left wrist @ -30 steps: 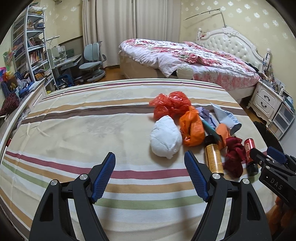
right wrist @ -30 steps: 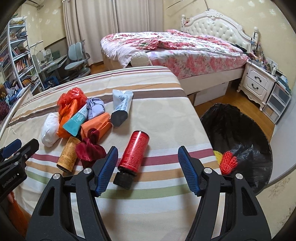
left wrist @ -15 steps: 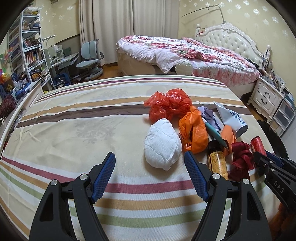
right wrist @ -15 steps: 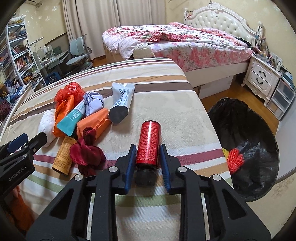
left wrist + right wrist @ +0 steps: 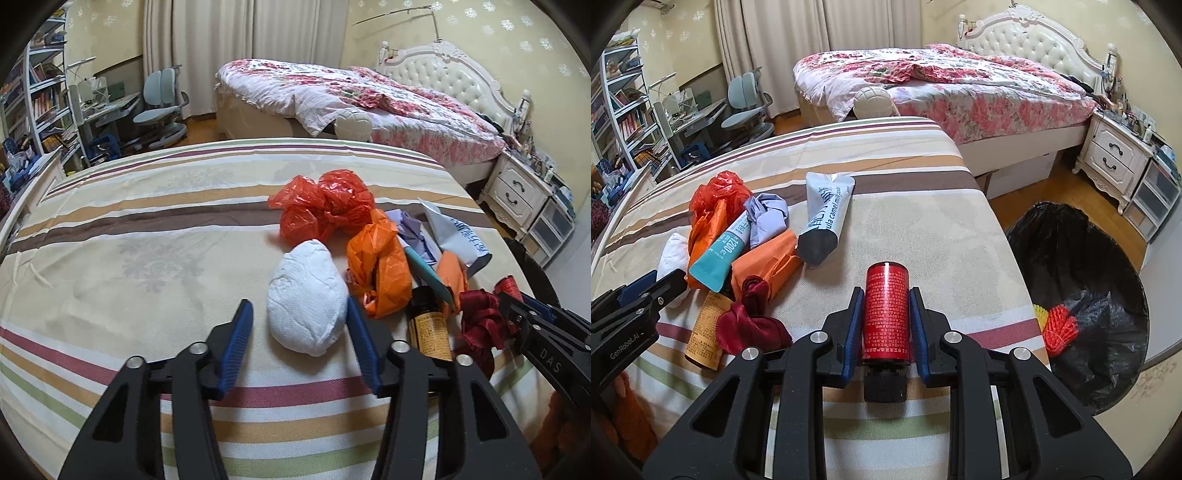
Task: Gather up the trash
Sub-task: 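Grasp the white tissue ball with the left tool while the right tool grasps the red can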
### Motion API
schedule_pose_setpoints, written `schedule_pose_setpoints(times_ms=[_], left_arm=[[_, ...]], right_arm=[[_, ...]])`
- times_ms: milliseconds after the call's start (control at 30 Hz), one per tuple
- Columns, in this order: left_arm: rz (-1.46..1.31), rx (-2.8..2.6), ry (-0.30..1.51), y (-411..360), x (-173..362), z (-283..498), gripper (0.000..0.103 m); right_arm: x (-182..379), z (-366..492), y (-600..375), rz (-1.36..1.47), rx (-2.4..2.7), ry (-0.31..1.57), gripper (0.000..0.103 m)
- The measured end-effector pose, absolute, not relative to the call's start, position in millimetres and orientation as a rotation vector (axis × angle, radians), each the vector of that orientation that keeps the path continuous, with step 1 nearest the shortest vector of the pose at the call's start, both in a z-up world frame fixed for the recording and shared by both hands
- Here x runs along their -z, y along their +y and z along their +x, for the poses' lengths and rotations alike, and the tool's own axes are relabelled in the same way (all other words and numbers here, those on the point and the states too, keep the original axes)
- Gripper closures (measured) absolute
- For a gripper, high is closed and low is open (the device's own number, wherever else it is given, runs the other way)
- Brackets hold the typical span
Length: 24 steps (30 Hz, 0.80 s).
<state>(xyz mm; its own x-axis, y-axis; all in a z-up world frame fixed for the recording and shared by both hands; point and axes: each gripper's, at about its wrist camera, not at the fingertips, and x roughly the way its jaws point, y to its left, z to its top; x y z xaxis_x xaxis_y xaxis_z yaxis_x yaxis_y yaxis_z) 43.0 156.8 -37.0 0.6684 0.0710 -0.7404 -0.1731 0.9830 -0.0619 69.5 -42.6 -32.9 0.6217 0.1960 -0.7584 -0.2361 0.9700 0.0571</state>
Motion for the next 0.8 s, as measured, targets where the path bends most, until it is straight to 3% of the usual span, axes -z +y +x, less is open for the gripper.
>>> schedule_pose_setpoints(times_ms=[167,800], left_arm=[[-0.116,-0.134,0.820,154.5,34.6,37.2,0.064],[-0.122,-0.097,0.758,143.9,13.5,2.9,0.066]], right_arm=[[33.1,68.5,-42.2,-0.050,-0.250,0.863,0.080],[16.3,39.2,-55.3,-0.030,-0.253,0.811,0.080]])
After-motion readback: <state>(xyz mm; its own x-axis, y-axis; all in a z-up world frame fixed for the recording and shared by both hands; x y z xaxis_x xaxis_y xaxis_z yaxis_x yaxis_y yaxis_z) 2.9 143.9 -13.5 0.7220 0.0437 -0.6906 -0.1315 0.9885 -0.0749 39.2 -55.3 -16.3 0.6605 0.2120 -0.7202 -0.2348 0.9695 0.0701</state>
